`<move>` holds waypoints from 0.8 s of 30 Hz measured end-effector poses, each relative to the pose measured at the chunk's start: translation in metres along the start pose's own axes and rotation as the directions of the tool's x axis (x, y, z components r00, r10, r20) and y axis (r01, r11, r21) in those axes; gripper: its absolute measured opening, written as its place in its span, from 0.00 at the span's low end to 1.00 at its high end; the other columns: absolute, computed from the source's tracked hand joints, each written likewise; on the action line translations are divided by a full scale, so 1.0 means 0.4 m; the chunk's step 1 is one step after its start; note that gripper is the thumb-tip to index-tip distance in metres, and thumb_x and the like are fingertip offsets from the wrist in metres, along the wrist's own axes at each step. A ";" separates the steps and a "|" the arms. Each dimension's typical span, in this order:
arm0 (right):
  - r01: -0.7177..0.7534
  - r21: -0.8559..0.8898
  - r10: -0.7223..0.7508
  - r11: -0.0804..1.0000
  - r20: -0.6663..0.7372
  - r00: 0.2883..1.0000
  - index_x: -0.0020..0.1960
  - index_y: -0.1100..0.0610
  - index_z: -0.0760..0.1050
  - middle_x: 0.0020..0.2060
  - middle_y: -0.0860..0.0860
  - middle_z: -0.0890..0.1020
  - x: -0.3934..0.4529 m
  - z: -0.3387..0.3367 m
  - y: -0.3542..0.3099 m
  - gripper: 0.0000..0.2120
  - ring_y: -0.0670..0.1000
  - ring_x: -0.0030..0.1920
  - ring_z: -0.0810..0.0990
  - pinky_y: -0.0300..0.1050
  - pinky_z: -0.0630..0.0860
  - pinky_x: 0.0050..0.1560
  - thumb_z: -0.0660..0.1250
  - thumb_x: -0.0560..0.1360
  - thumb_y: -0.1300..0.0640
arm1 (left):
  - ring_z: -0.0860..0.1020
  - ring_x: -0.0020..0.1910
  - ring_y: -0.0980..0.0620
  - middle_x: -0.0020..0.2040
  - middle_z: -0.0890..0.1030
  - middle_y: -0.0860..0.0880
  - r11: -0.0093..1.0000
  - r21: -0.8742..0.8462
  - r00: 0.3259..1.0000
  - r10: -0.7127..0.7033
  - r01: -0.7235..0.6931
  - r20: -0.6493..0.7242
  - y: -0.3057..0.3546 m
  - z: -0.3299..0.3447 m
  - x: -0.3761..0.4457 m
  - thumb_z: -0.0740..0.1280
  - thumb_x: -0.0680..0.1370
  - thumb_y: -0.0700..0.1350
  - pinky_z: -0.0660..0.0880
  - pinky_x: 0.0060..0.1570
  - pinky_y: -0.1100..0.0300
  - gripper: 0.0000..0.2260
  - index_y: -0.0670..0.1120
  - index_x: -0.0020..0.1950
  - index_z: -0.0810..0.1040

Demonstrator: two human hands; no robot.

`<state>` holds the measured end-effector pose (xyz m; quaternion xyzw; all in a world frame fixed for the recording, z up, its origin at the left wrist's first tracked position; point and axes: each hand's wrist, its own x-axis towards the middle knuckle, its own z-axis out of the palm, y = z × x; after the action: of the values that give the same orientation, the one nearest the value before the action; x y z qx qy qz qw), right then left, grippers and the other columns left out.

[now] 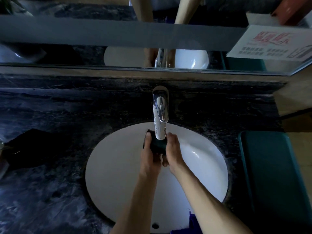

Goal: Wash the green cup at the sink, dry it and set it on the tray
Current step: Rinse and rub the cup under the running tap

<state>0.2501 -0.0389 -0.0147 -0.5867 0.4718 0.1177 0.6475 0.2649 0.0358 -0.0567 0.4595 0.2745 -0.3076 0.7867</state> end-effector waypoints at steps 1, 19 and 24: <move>-0.108 0.075 0.106 0.991 0.035 0.994 0.50 0.51 0.73 0.31 0.51 0.77 -0.002 -0.009 -0.004 0.18 0.49 0.24 0.72 0.39 0.67 0.26 0.49 0.81 0.43 | 0.77 0.33 0.41 0.44 0.78 0.36 0.997 0.069 0.999 0.029 -0.027 -0.037 0.005 0.001 0.003 0.65 0.78 0.64 0.74 0.29 0.55 0.27 0.39 0.53 0.81; 0.147 0.015 -0.147 0.989 -0.016 0.989 0.53 0.54 0.71 0.44 0.54 0.82 0.006 -0.006 0.053 0.13 0.57 0.40 0.82 0.42 0.75 0.27 0.59 0.82 0.44 | 0.78 0.38 0.45 0.39 0.77 0.40 0.955 0.285 0.996 0.084 -0.083 0.011 0.031 0.035 -0.039 0.71 0.77 0.55 0.72 0.35 0.54 0.18 0.39 0.44 0.77; -0.211 0.132 0.196 0.969 0.119 0.973 0.46 0.58 0.74 0.27 0.55 0.73 -0.003 -0.029 0.045 0.25 0.51 0.21 0.68 0.39 0.60 0.24 0.50 0.82 0.40 | 0.78 0.32 0.44 0.38 0.79 0.38 0.962 0.271 0.998 0.027 -0.041 0.053 0.037 0.004 -0.040 0.73 0.73 0.58 0.71 0.28 0.57 0.18 0.42 0.44 0.80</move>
<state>0.2313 -0.0434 -0.0241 -0.4802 0.5019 0.1800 0.6965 0.2654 0.0439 -0.0366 0.5602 0.2024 -0.3400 0.7278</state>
